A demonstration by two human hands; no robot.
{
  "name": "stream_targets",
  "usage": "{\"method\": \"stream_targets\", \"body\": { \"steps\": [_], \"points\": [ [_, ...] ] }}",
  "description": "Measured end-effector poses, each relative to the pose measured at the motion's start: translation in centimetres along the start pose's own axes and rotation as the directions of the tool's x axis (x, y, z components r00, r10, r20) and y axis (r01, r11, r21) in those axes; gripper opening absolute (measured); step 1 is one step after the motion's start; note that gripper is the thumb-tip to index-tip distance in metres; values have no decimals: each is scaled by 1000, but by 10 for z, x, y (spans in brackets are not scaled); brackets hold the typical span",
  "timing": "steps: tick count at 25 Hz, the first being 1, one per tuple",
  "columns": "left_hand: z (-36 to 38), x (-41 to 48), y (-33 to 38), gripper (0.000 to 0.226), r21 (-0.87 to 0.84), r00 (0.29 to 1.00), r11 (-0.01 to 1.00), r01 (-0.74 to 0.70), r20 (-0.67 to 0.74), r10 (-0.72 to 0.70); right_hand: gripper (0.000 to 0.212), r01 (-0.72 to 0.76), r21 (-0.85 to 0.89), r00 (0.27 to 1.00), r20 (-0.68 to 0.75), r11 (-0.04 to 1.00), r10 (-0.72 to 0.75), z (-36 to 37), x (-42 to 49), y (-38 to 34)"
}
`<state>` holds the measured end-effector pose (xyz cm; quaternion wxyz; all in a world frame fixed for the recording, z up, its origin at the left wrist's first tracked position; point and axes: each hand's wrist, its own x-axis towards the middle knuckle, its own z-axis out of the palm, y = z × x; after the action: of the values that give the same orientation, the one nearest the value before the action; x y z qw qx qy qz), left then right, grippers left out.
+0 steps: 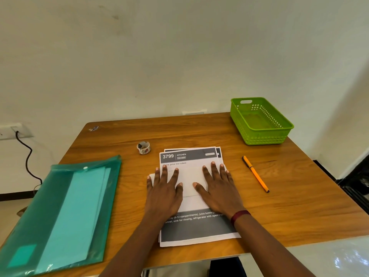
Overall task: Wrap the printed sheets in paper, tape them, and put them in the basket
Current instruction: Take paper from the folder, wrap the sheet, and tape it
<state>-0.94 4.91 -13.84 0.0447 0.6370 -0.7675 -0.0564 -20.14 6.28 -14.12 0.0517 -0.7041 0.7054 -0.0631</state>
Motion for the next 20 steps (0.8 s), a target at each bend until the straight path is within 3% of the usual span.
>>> {"method": "stream_targets", "body": {
  "steps": [5,12,17,20],
  "points": [
    [-15,6,1,62,-53,998,998,38,-39,-40,86,-4,71,1000,-22,997,6,-10,8,-7],
    [-38,30,-23,59,-169,984,985,36,-164,-65,76,160,168,985,-96,973,-145,-24,27,-46],
    [-44,60,-60,45,-163,939,985,60,-326,-111,62,227,226,955,-240,947,-172,-8,36,-66],
    [-50,83,-83,40,-202,917,972,123,-351,-189,56,265,176,914,-361,948,-188,8,32,-71]
  ]
}}
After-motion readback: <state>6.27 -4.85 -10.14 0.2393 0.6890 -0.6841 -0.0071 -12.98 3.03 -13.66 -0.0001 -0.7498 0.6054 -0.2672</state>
